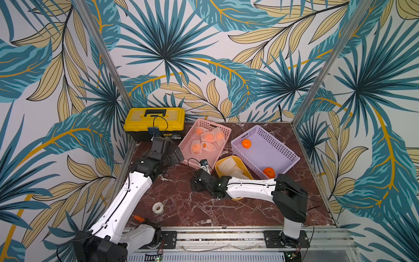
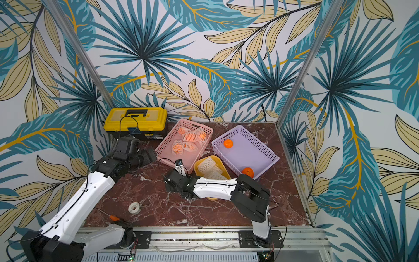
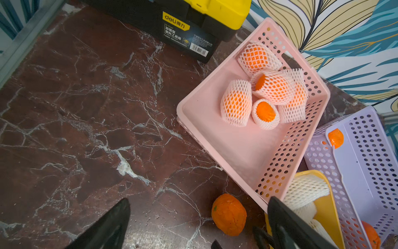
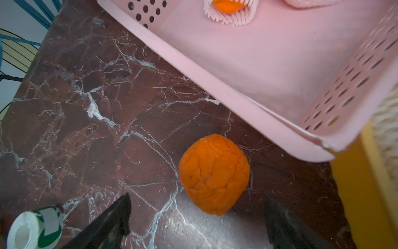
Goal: Remove foam nets from oranges
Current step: Pick up the orange from the center of the board.
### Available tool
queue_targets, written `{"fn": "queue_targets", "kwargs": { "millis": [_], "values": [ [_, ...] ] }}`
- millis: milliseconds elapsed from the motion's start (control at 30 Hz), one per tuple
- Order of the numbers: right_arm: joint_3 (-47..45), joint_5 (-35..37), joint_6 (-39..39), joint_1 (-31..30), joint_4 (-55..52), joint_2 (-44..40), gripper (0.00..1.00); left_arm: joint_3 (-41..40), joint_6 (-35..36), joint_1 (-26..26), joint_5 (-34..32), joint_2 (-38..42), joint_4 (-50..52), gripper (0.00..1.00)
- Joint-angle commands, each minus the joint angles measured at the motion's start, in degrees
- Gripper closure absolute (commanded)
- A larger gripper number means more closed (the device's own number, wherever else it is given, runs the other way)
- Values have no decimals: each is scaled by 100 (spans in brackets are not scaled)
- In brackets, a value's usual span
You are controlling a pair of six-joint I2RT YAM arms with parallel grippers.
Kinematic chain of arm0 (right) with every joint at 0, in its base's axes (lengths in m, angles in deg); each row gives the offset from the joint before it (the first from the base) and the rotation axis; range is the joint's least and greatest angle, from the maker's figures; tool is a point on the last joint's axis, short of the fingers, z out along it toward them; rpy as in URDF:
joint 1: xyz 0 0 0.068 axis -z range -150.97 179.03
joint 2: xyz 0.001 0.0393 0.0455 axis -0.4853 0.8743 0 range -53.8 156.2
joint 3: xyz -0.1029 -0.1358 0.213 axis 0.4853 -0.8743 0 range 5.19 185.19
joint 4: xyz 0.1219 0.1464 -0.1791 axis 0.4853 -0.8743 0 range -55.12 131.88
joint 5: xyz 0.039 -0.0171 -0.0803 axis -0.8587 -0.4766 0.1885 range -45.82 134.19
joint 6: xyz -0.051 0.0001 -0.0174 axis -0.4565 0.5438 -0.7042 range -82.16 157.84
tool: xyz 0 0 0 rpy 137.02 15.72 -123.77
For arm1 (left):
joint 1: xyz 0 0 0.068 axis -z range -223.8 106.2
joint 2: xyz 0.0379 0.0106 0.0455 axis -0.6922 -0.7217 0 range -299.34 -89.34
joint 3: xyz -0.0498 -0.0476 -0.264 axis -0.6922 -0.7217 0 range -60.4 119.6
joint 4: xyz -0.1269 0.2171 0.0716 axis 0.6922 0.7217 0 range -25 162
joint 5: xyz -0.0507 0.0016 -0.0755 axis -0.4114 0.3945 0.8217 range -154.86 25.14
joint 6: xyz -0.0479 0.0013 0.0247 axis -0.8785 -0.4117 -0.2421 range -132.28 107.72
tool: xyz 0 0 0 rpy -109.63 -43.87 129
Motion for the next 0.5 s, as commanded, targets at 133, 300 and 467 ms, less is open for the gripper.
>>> {"fn": "queue_targets", "kwargs": {
  "millis": [133,300,467],
  "values": [
    [488,429,336,-29,-253,544,6,-7,25,-85,-312,315,-390,0],
    [578,521,346,-32,-242,739,16,-18,27,-125,-282,291,-390,0],
    [591,637,182,-23,-259,820,28,18,-6,-160,-28,318,-390,0]
  ]
}}
